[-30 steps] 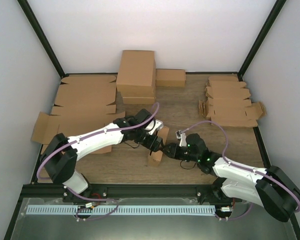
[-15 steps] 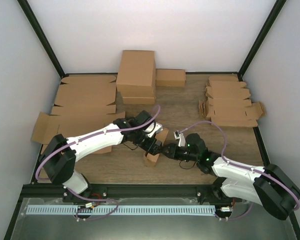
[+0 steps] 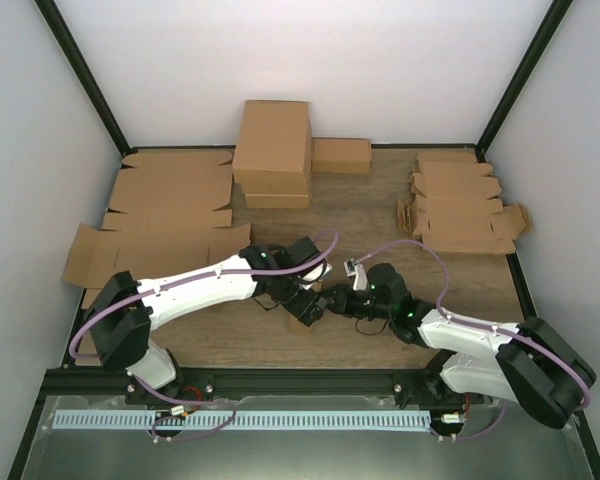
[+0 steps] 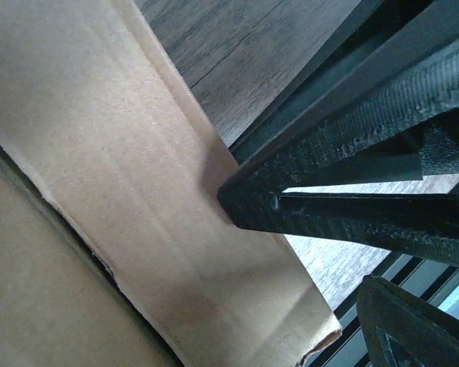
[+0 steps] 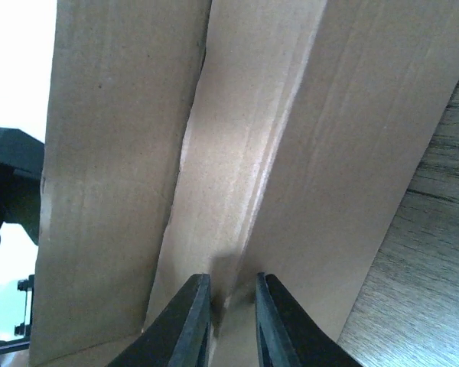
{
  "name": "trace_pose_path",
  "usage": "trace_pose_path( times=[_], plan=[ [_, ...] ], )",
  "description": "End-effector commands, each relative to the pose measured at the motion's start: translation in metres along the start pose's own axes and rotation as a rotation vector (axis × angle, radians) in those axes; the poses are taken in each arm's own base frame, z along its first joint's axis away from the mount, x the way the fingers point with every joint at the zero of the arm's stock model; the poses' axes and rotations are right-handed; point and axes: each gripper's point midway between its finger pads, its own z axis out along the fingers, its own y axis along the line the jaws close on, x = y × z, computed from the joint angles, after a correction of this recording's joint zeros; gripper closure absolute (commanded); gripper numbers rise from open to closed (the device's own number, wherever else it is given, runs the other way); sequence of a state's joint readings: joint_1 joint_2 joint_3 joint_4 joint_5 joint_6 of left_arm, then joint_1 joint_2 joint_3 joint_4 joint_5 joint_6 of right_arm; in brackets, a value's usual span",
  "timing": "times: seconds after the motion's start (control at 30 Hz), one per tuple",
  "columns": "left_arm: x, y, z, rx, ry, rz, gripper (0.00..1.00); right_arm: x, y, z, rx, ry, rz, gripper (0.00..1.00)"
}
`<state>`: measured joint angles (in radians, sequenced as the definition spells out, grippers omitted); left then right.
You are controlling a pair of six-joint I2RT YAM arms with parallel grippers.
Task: Fold the paper box
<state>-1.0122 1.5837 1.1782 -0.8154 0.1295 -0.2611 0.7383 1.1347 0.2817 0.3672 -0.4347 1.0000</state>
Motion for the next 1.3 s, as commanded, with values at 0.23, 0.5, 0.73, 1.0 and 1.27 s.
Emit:
trace_pose_path(
  times=[0.23, 0.5, 0.73, 1.0, 1.27],
  plan=[
    [-0.004, 0.014, 0.005, -0.146, 0.020, -0.023, 0.16, -0.020, 0.028, 0.002, -0.032, -0.030, -0.055, 0.81],
    [0.002, 0.017, 0.005, -0.155, 0.031, 0.013, 0.18, -0.046, 0.013, -0.019, 0.141, -0.124, -0.117, 0.67],
    [0.010, 0.004, -0.007, -0.073, 0.051, 0.142, 0.28, -0.086, 0.012, -0.054, 0.244, -0.271, -0.381, 0.60],
    [0.018, -0.003, -0.011, -0.023, 0.060, 0.211, 0.33, -0.114, 0.018, -0.043, 0.317, -0.223, -0.729, 0.59],
    [0.024, -0.004, -0.002, -0.002, 0.074, 0.232, 0.34, -0.125, 0.016, -0.040, 0.288, -0.143, -0.836, 0.39]
  ],
)
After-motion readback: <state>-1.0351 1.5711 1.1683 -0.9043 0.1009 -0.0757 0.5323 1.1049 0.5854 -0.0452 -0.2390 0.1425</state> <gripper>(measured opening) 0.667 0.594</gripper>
